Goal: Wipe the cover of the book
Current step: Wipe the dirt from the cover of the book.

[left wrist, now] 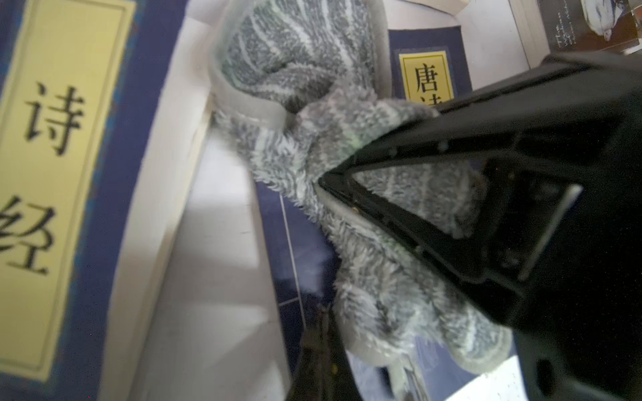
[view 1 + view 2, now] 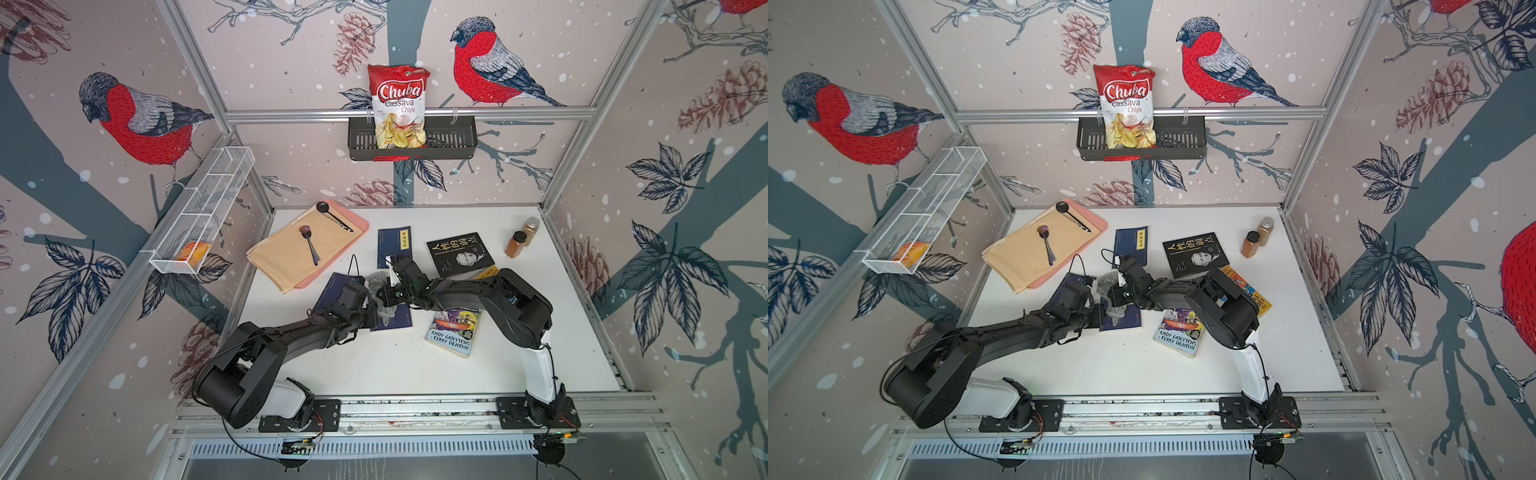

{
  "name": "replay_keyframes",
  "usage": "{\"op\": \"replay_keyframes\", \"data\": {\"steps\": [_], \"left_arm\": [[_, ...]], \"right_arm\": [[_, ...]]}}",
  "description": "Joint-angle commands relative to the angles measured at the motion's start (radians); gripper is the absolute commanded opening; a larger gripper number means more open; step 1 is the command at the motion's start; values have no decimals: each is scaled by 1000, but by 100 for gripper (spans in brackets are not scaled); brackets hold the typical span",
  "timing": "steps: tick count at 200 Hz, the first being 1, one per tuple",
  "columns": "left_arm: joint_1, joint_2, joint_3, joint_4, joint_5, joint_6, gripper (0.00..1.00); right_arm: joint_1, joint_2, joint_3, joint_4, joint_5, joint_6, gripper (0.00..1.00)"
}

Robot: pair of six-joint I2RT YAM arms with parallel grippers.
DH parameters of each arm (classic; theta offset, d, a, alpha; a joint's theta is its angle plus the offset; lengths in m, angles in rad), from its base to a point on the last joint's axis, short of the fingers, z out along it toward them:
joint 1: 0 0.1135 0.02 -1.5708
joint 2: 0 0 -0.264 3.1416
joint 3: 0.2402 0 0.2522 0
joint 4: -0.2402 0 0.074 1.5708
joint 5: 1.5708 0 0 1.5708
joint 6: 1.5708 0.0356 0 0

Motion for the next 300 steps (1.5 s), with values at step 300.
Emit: {"op": "replay_keyframes", "data": {"steps": [300], "left_arm": [[45, 57, -18, 16, 36, -9, 0]], "right_arm": [[-102, 111, 74, 25, -101, -6, 0]]}}
